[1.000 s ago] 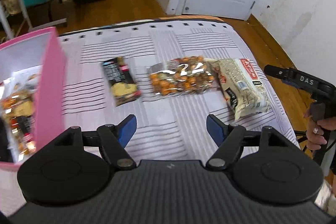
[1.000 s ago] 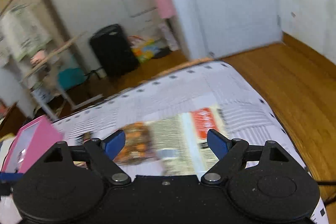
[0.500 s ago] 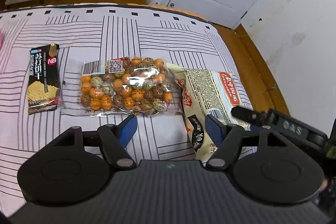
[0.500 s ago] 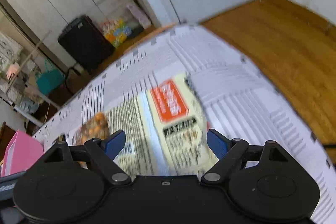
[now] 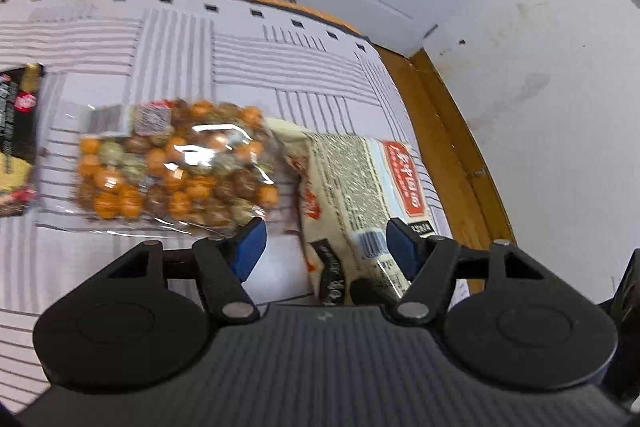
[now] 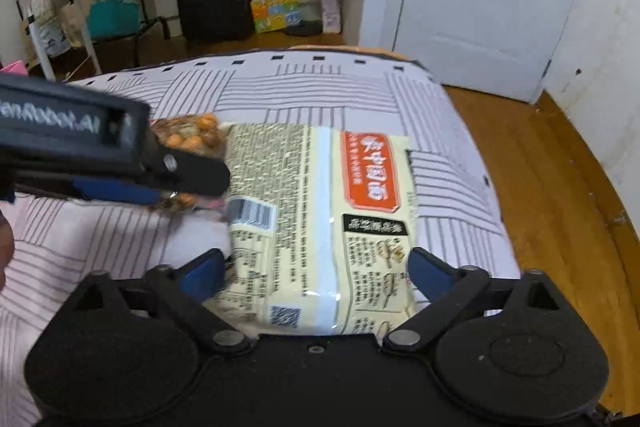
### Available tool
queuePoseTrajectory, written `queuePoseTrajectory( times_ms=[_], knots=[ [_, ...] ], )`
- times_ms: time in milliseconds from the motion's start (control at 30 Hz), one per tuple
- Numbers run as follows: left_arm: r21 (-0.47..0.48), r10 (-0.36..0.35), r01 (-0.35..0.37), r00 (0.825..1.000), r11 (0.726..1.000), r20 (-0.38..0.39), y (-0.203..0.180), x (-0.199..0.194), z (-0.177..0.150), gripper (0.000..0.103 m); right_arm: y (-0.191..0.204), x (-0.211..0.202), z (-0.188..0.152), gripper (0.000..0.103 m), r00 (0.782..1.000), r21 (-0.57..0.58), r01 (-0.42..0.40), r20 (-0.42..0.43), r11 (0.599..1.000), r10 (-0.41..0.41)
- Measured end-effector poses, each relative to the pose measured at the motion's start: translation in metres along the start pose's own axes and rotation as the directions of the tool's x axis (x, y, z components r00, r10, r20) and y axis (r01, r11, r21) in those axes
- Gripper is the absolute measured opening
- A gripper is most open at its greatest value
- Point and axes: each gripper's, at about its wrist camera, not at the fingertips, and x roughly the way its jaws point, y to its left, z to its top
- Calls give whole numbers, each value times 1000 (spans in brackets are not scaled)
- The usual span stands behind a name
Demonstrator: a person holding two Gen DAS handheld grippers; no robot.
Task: Organize snacks
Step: 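Grasp the cream noodle bag with the left gripper while the right grips it too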
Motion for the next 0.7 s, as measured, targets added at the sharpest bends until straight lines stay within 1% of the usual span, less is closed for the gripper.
queuePoseTrajectory(
  times_ms=[33,167,233,267,333,433,533,700],
  knots=[
    [-1,-6,6,1000,1000,-10,0,3,-1,62,-5,2,0,103,1000,26,-9,-4,1000,9],
    [-3,-19,19,999,1000,-44,-1,19,-5,56,-24,14,-2,103,994,128,-102,-33,986,107],
    [-4,-23,23,999,1000,-46,-1,24,-9,54,-31,19,-4,103,987,142,-150,-28,978,155],
    [-3,-28,27,998,1000,-51,0,26,-10,49,-36,23,-6,103,983,147,-179,-23,973,184],
    [-20,-41,40,996,999,-81,4,31,-11,46,-39,26,-11,103,977,151,-209,-11,966,213],
    [-59,-66,61,994,996,-89,10,36,-13,45,-36,26,-14,103,979,131,-201,-4,971,204],
    [-54,-59,55,995,997,-81,11,39,-15,45,-28,28,-13,103,983,109,-179,-6,978,181],
    [-51,-62,59,996,997,-70,8,42,-17,39,-32,23,-17,103,980,95,-200,22,975,199]
  ],
)
